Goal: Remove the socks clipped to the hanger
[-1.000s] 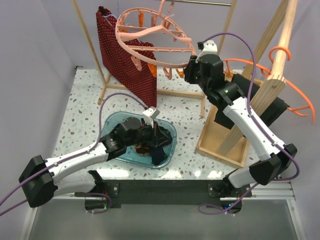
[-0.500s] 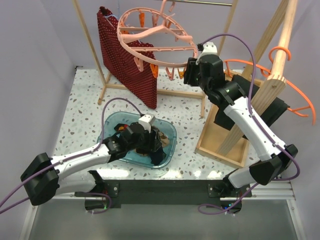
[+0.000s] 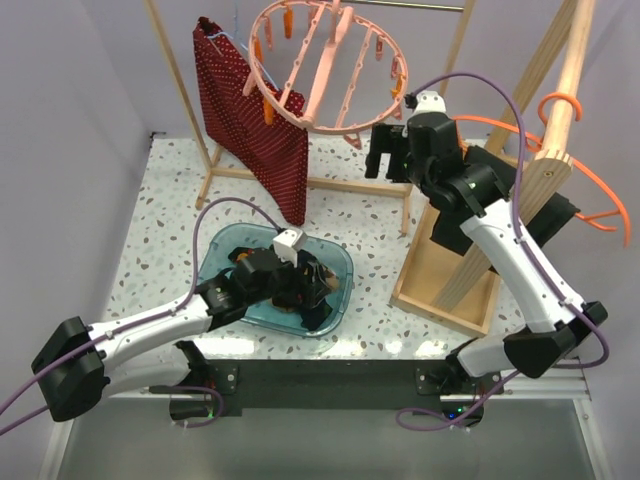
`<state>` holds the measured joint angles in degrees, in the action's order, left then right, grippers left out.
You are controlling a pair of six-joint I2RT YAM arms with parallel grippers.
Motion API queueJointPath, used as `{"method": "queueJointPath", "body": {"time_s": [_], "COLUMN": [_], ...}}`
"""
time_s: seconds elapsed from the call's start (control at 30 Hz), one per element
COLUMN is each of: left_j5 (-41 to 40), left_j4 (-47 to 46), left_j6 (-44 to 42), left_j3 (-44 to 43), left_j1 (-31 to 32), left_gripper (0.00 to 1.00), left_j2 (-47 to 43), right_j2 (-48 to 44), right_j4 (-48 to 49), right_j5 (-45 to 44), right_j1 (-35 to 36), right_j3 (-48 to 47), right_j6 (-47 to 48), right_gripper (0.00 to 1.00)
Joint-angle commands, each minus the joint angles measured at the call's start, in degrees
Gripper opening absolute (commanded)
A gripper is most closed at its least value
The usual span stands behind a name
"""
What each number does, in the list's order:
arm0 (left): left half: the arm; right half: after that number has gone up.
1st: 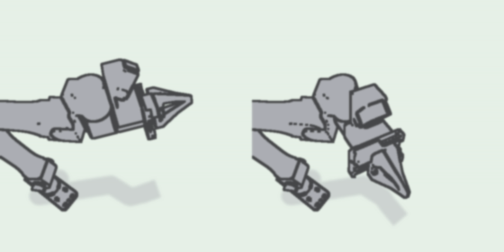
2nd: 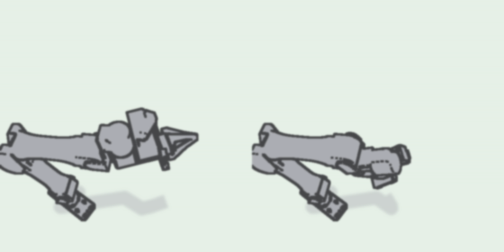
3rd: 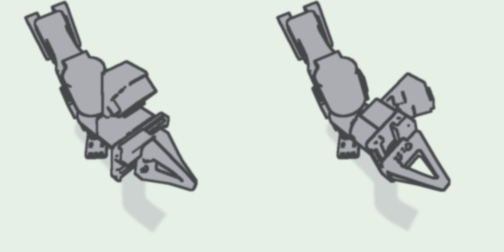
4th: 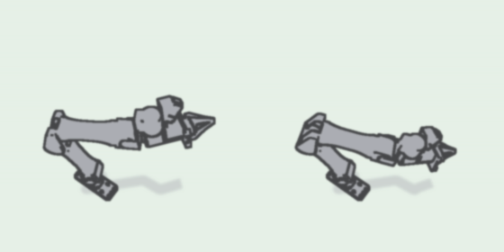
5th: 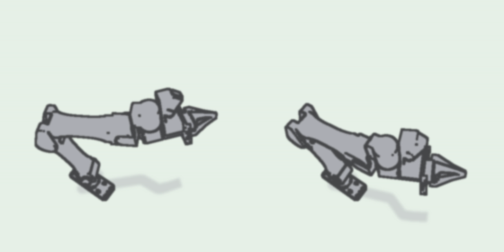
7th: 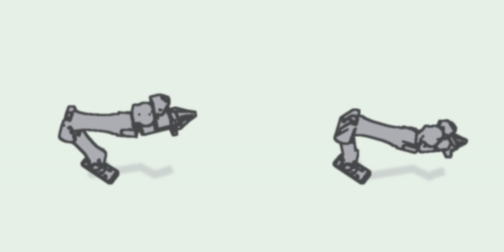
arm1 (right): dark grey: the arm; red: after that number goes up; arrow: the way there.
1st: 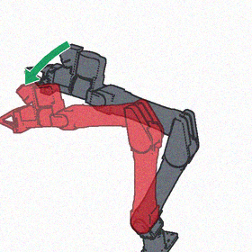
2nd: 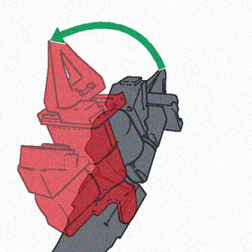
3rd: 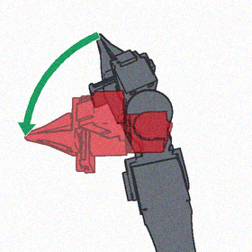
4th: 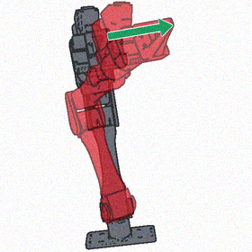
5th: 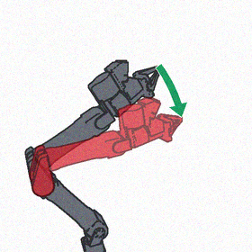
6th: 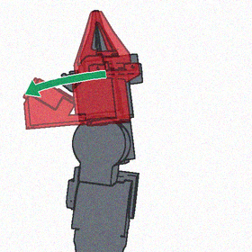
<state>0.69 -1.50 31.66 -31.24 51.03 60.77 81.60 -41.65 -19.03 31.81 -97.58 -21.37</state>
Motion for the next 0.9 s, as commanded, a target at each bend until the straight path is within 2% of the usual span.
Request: {"method": "queueJointPath", "body": {"time_s": [0.0, 0.13, 0.2, 0.33, 0.43, 0.67, 0.7, 0.87], "left_j5": [2.7, 3.0, 2.7, 1.7, 1.2, 1.1, 1.5, 1.9], "left_j4": [-4.0, -4.7, -4.6, -2.4, -1.9, -6.1, -7.5, -17.4], "left_j6": [-1.6, -1.0, -0.8, -0.2, 0.9, 4.8, 5.4, 11.8], "left_j3": [-1.0, -0.8, -1.1, -2.4, -1.8, 3.4, 4.6, 16.5], "left_j1": [0.0, 0.1, 0.1, 0.0, 0.1, 0.2, 0.1, 0.1], "left_gripper": [0.92, 1.0, 1.0, 1.0, 1.0, 1.0, 1.0, 1.0], "left_j2": [-1.9, -4.8, -5.5, -7.1, -10.2, -23.7, -25.3, -40.3], "right_j2": [-4.1, -7.0, -7.7, -9.2, -12.2, -24.3, -25.5, -37.2], "right_j4": [-4.3, -5.9, -6.6, -7.5, -5.6, 10.4, 13.0, 28.7], "right_j5": [-0.4, 1.4, 2.1, -0.4, 2.0, 12.5, 16.1, 22.4], "right_j1": [0.3, 2.4, 3.6, 11.4, 14.2, 14.6, 14.8, 14.9], "right_j3": [-1.7, 0.5, 1.2, 1.7, 5.8, 26.5, 29.3, 48.4], "right_j6": [-0.2, 0.4, 0.7, 0.7, -1.3, -5.3, -6.6, -11.5], "right_gripper": [0.99, 0.99, 0.99, 0.99, 0.99, 0.99, 0.99, 0.99]}}
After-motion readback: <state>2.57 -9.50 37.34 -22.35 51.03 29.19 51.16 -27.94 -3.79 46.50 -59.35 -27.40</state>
